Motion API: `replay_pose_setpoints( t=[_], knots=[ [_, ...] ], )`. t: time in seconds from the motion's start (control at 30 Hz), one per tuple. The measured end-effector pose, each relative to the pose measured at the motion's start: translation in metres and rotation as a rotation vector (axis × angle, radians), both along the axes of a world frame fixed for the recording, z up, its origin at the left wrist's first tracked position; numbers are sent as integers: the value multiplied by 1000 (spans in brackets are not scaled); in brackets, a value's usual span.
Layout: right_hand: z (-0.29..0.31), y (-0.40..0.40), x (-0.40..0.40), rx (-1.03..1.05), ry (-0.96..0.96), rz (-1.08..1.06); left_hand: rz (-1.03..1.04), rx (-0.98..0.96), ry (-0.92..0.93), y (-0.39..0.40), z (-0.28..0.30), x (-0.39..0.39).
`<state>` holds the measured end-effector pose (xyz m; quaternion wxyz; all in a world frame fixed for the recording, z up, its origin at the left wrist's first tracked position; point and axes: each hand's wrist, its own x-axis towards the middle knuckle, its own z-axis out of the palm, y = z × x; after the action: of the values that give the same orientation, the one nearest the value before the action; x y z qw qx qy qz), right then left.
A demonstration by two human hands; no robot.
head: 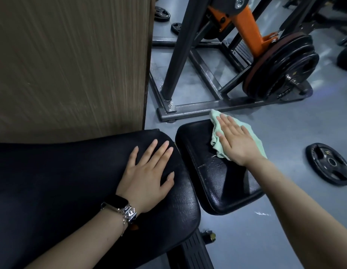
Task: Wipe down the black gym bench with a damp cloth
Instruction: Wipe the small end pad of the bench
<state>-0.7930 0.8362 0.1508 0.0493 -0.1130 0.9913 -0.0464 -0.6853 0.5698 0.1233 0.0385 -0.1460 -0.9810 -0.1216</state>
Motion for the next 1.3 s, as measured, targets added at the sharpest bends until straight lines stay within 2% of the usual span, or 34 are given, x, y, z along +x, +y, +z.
replay_pose_setpoints(
  t=[0.43,0.97,1.13,1.3],
  knots=[
    [-4,-65,54,-21,19,222,3,13,-85,0,7,2],
    [4,14,44,-37,12,66,-3,32,-81,-1,3,1],
    [2,3,55,-40,31,39,2,17,-86,0,6,1],
    [-1,-20,83,-38,42,128,12,-8,-70,2,7,2]
  ],
)
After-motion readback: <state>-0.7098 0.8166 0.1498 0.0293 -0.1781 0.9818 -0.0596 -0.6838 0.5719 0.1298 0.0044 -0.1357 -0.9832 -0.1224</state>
